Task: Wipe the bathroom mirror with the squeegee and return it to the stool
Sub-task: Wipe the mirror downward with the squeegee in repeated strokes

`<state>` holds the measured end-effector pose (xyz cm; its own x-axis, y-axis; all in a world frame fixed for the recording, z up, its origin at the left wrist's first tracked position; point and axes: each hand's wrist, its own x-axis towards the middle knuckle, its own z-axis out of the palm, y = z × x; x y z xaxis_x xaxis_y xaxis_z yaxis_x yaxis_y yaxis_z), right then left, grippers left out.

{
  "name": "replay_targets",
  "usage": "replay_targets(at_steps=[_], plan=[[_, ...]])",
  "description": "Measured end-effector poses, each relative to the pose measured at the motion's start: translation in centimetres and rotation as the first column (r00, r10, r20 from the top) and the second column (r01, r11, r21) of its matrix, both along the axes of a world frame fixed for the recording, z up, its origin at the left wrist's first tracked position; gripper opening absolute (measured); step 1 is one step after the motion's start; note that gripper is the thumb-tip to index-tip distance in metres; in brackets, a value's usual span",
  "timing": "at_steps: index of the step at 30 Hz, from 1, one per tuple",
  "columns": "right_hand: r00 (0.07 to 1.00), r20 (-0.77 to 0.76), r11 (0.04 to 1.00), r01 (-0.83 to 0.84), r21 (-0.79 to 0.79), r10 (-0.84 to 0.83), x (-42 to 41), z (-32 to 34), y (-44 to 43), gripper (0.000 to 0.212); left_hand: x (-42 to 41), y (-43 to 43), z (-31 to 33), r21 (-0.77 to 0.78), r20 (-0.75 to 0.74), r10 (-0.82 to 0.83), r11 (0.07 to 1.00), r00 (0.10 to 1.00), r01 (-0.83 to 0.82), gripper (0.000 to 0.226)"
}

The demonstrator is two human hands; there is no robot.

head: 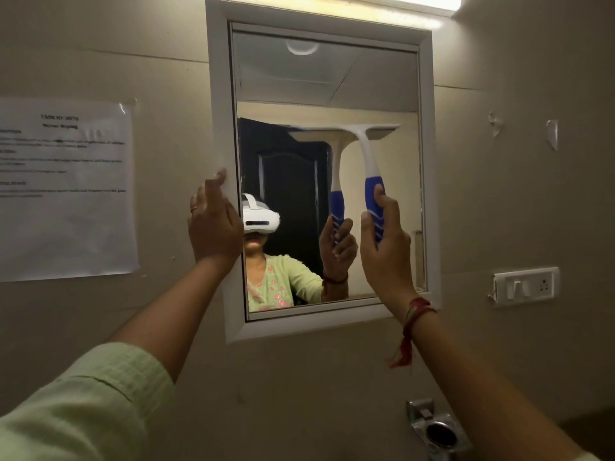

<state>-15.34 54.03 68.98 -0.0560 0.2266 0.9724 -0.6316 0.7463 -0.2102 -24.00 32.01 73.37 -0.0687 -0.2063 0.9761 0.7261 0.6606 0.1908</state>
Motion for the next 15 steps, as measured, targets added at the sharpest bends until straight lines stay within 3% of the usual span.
replay_targets(at_steps=[4,11,15], plan=[[0.999,0.041,0.998,-0.018,0.065,0.016,0.6,-4.4,0.2,0.037,0.0,0.0,0.0,0.007,-0.010,-0.012,1.000,1.000,0.012,0.032],[1.000,0.013,0.999,0.028,0.018,-0.028,0.5,0.7,0.7,0.036,0.0,-0.1,-0.1,0.008,-0.019,-0.001,1.000,1.000,0.001,0.032],[1.000,0.018,1.000,0.015,0.025,-0.016,0.6,-1.1,0.7,0.036,-0.1,-0.1,0.0,0.012,-0.018,0.009,1.000,1.000,-0.009,0.031]])
